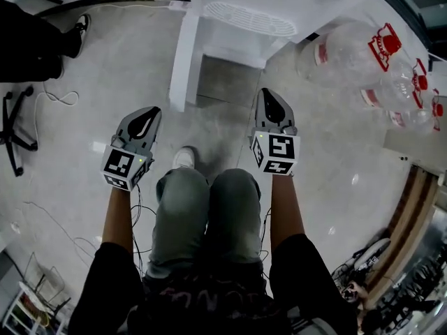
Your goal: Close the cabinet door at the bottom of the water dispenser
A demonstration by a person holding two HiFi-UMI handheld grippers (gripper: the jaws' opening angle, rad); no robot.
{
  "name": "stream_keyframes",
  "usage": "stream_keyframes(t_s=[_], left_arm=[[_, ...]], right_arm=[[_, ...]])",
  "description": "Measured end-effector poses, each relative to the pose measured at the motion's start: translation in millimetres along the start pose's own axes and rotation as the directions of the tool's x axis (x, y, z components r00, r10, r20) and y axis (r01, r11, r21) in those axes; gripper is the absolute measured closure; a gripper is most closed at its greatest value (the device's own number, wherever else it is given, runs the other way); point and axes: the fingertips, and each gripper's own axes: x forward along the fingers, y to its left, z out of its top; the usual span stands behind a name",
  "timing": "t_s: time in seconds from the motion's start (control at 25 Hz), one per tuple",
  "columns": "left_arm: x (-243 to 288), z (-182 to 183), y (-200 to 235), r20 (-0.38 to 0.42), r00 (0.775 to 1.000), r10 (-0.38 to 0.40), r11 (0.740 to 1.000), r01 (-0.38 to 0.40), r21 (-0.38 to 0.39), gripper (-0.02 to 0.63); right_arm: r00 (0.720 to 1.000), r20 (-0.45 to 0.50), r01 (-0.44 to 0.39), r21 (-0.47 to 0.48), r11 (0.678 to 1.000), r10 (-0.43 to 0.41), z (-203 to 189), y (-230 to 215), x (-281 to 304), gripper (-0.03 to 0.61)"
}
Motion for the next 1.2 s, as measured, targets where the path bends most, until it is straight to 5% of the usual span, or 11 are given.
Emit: stream_keyframes(t_s=[0.16, 0.24, 0.44, 0.88, 1.2], left_arm=[[19, -34, -5, 0.013, 0.999, -0.036, 0.999, 0.036, -0.007, 0.581], [30, -49, -11, 0.01, 0.998, -0.066, 0.998, 0.066, 0.005, 0.472], [56, -72, -15, 0.008, 0.996, -0.088, 0.996, 0.088, 0.032, 0.45], [88, -64, -49, 0.065, 0.98, -0.189, 0.98, 0.184, 0.073, 0.447], [139, -39, -104, 0.12, 0.928, -0.354, 0.931, 0.337, 0.141, 0.472]], right_arm=[[1.0, 0.0, -0.012, 0.0, 1.0, 0.012, -37, 0, 20, 0.566], [1.0, -0.004, -0.017, -0.012, 1.0, 0.017, -53, -2, 26, 0.566], [1.0, -0.007, -0.011, -0.018, 1.0, 0.011, -87, -18, 37, 0.566], [1.0, 0.003, 0.03, -0.004, 1.0, -0.03, -120, -52, 34, 0.566], [0.994, -0.008, 0.109, 0.015, 0.994, -0.109, -148, -93, 18, 0.566]])
